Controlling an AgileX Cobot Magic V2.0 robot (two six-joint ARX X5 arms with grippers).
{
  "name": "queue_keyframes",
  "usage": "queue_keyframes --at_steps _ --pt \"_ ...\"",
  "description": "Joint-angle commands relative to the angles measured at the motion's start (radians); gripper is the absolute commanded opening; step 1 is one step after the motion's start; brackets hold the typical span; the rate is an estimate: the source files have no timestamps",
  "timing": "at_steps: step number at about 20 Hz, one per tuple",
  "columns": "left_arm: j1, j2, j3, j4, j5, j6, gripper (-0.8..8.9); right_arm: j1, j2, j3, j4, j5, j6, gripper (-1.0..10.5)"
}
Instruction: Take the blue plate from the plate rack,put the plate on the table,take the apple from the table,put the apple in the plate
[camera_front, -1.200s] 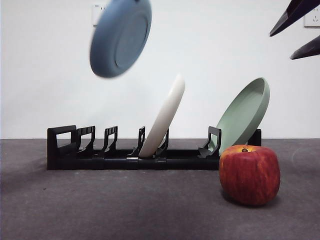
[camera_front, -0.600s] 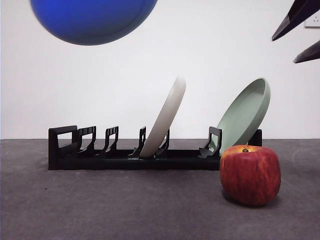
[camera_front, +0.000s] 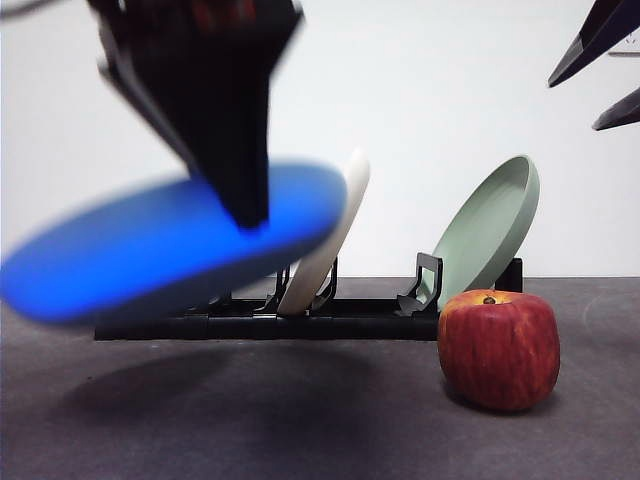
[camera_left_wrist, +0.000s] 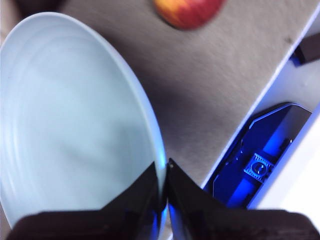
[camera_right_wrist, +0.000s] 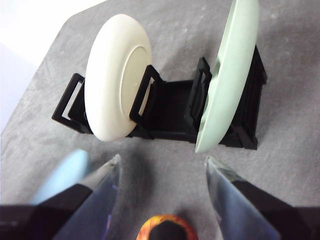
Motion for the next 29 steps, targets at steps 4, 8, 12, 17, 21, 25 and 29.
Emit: queue_keyframes --at_steps 4,8,12,17,21,25,29 --pt "-0.003 0.129 -0.043 0.087 -0.013 0.135 -0.09 0.001 0.000 0.004 -0.031 0.002 -0.008 2.9" --pt "0.014 0.200 -0.043 0.116 -0.012 0.155 0.06 0.001 0.000 0.004 -0.069 -0.003 -0.009 2.9" --pt "0.029 0.200 -0.043 0.120 -0.012 0.152 4.48 0.002 0.000 0.004 -0.102 -0.004 -0.009 2.9" --pt "0.040 0.167 -0.026 0.139 -0.016 0.112 5.04 0.003 -0.001 0.004 -0.105 -0.005 -0.013 2.9" --pt "0.037 0.030 0.078 0.122 -0.087 0.115 5.04 0.044 -0.002 0.007 -0.122 -0.034 -0.036 2.9" --pt "0.064 -0.136 0.274 0.056 -0.172 0.149 5.03 0.175 -0.001 0.017 -0.132 0.010 -0.068 3.8" --pt "0.119 -0.232 0.489 -0.084 -0.333 0.199 5.03 0.359 0.021 0.094 -0.247 0.305 -0.107 6.5"
